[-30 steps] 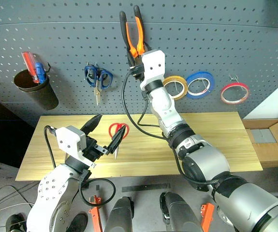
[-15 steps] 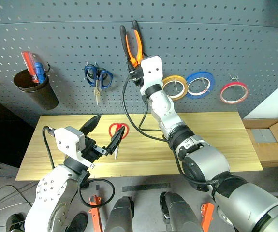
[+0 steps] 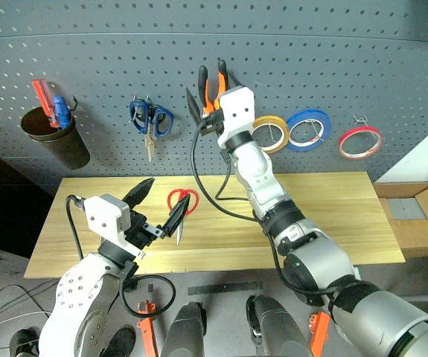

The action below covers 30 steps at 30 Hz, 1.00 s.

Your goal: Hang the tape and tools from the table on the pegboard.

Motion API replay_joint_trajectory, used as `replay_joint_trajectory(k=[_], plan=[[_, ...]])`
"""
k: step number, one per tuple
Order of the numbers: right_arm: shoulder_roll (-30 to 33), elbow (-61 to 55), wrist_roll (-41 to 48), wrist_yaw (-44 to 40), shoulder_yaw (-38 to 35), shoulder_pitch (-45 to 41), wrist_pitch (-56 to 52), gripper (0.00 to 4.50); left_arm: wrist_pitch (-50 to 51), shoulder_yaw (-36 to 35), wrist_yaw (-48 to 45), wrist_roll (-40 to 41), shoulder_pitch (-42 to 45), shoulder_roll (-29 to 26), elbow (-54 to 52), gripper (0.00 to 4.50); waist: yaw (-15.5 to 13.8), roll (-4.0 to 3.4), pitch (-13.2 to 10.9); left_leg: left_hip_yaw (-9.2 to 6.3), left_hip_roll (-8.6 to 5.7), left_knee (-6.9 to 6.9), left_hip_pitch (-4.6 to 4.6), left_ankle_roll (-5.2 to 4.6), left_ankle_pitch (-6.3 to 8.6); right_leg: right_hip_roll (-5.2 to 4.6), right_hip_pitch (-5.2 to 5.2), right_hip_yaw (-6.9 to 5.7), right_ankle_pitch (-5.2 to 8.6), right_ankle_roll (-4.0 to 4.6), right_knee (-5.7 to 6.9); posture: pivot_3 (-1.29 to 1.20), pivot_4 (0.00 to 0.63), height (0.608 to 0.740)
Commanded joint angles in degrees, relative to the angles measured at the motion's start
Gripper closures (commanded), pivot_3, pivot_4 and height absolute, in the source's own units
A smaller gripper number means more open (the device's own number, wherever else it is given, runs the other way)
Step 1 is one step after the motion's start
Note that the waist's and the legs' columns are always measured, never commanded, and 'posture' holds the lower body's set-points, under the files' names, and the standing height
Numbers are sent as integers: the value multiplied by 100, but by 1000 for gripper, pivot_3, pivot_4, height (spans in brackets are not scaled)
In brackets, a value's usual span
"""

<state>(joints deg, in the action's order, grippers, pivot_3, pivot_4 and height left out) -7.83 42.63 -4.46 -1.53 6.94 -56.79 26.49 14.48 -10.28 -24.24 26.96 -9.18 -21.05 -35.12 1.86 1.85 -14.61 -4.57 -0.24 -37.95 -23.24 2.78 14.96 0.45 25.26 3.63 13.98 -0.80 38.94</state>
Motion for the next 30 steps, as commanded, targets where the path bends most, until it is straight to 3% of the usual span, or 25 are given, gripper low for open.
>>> replay_joint_trajectory(k=[1,5,12,18,22,26,30], plan=[[94,-1601,-143,-296,282,750,-517,16,-161,-229,-30,22,-144,-16,-9,0,1,-2,-2,-1,1,1,0,0,0,0,0,4,0,0,0,46,276,740],[742,-3793,-349,-784,513,2179,-1303,16,-347,-347,-296,-25,-501,-96,112,0,-20,-9,-6,-4,1,4,1,0,0,-1,-2,15,3,1,-4,32,279,740],[1019,-5767,-446,-1023,779,3521,-2545,16,-217,-564,-125,79,-457,35,563,0,43,-21,-28,7,11,3,31,-7,-7,14,-27,34,24,-27,-5,4,282,740],[2008,-6686,774,-2737,1361,5049,-4422,16,1237,-423,762,-127,5,-65,955,0,45,-20,-67,6,27,2,37,-6,-8,35,-33,34,29,-26,-6,-8,302,740],[2331,-6687,1250,-2957,956,5232,-5130,16,2644,-41,1311,-161,516,-149,679,0,35,-10,-187,10,24,-5,32,-6,-9,33,-33,41,24,-35,-8,0,317,740],[2520,-6560,1538,-3163,682,4921,-5501,16,3606,-93,2067,-440,1079,-21,880,0,88,12,-295,17,27,-7,33,-4,-14,43,-29,41,12,-55,-6,4,341,740],[2702,-6414,1547,-3299,693,4786,-5490,16,4010,79,2359,-692,1461,87,1244,0,98,14,-393,17,28,9,28,-1,-14,47,-19,38,13,-56,-10,11,366,740]])
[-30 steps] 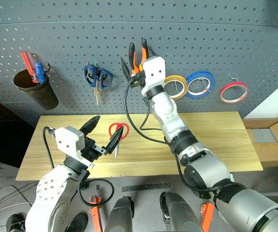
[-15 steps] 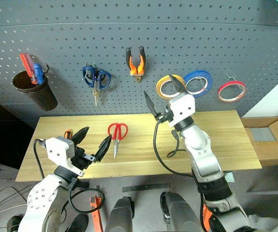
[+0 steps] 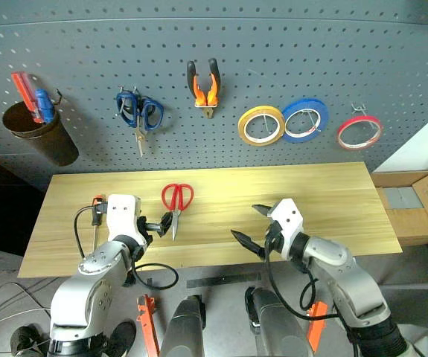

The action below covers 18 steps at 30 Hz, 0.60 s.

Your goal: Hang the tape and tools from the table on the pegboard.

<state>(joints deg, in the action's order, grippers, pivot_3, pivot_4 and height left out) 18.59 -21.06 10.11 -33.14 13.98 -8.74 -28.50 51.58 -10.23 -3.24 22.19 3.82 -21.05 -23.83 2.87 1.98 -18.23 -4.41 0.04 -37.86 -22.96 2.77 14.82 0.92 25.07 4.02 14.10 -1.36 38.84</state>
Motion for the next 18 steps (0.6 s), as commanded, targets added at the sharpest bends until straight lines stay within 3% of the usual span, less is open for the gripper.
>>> replay_joint_trajectory(k=[1,6,12,18], plan=[[96,-56,105,-158,-6,-21,4,16,446,22,417,-272,272,190,210,0,-12,3,-48,-1,-1,3,-3,1,1,-1,2,0,0,0,-1,9,364,740],[182,-83,154,-256,-27,-93,25,16,365,105,891,-728,834,580,947,0,-76,14,-65,-9,-7,2,-19,9,6,-14,10,-2,0,0,-8,4,364,740],[-206,-143,536,-65,-422,-561,-11,16,58,354,870,-996,1235,930,1590,0,-97,19,-76,-2,-17,-2,-19,10,7,-21,9,-3,-8,-14,-14,-6,366,740],[-230,-175,608,-154,-313,-901,38,16,-381,562,855,-1182,1600,1264,2420,0,-103,19,-81,-6,-16,-1,-22,10,6,-21,9,-7,-9,-15,-17,-8,369,740]])
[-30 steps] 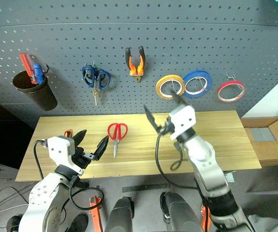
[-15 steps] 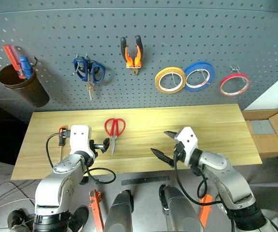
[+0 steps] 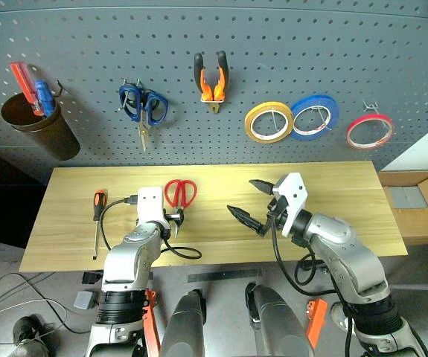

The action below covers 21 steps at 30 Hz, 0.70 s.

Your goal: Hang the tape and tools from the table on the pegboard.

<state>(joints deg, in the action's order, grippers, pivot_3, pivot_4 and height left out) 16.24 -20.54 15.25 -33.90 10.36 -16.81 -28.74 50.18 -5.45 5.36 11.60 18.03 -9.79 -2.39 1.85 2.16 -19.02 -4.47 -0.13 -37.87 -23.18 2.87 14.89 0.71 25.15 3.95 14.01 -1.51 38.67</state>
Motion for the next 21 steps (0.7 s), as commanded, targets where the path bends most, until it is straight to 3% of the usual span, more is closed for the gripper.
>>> replay_joint_trajectory(k=[1,9,12,20,21], plan=[[14,-231,89,-84,68,-111,63,16,-259,77,10,-153,226,174,374,0,-1,1,-3,0,-1,0,-2,0,0,0,1,-2,0,0,-1,-10,369,740],[66,-265,55,-58,105,-150,43,16,-218,34,6,-256,679,340,965,0,2,2,-9,-7,-4,-2,-18,0,0,-5,7,-7,-1,-1,-10,-20,373,740],[83,-276,30,-34,101,-151,41,0,-124,-29,64,-300,734,362,1047,627,4,2,-10,-7,-6,-3,-18,-1,0,-6,6,-11,-1,-2,-10,-20,373,740],[97,-247,18,33,77,-187,52,0,253,-36,-63,-315,636,280,801,3331,5,2,-10,-9,-8,-3,-17,0,0,-9,6,-13,-2,-3,-9,-20,370,740],[99,-233,11,38,73,-197,62,0,311,-43,-78,-318,572,256,709,3487,5,1,-10,-9,-8,-3,-17,0,0,-9,6,-13,-2,-3,-9,-20,367,740]])
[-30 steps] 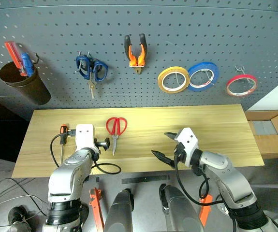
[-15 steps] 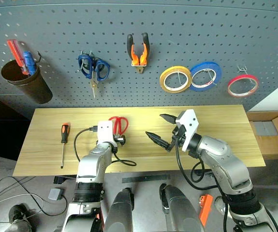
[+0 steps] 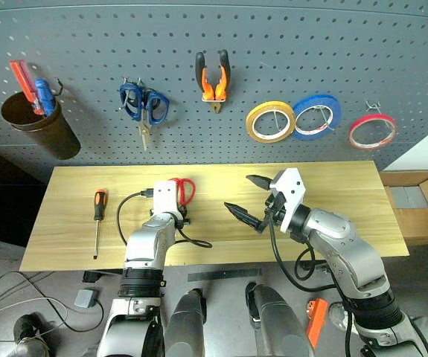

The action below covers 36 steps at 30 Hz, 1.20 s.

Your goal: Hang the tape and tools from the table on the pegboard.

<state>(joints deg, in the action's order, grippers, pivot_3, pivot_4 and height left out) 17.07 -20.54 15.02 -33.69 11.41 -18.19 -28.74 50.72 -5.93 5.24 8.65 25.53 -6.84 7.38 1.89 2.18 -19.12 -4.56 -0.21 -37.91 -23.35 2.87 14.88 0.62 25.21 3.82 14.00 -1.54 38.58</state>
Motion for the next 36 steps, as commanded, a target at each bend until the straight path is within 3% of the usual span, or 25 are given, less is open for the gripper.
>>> replay_joint_trajectory(k=[1,8,12,16,21,28,36], plan=[[19,-221,29,18,-37,-68,67,0,329,1,-105,-15,-272,-83,-395,3487,5,-1,0,2,-1,0,1,0,0,0,0,1,0,0,0,-20,367,740],[43,-107,-12,-17,-45,-120,152,0,346,-90,-367,26,-836,-321,-1231,3487,27,-3,-2,-4,4,5,1,2,0,-1,3,5,0,-1,0,-17,354,740],[45,10,-27,-60,-39,-185,252,0,-464,112,-781,-6,-1356,-512,-2104,3487,17,-4,-2,-3,4,5,-4,4,-1,-3,5,11,0,-1,-6,-16,339,740],[85,227,-3,-214,-49,-336,411,0,-1810,35,-1089,-151,-2576,-743,-3445,3487,16,-8,1,-1,7,11,-10,24,-8,-12,7,13,-2,2,-24,-6,307,740],[180,332,568,-761,-206,-562,78,0,-3240,475,-1310,-708,-3443,-1041,-4117,3487,-27,-16,8,-4,7,20,-25,18,-5,-17,8,5,-18,27,-60,-1,277,740],[369,209,1667,-1141,-865,-1045,-535,0,-4147,681,-827,-1483,-2809,-842,-3944,3487,-90,-13,22,-11,-16,-5,-57,-5,-6,-36,8,-15,-41,0,-82,16,233,740],[346,376,1530,-1095,-782,-1420,-285,0,-4628,215,-772,-1469,-2244,-836,-3443,3487,-25,-12,281,0,-12,3,-56,-9,-11,-35,14,-44,-52,-3,-76,7,167,740]])
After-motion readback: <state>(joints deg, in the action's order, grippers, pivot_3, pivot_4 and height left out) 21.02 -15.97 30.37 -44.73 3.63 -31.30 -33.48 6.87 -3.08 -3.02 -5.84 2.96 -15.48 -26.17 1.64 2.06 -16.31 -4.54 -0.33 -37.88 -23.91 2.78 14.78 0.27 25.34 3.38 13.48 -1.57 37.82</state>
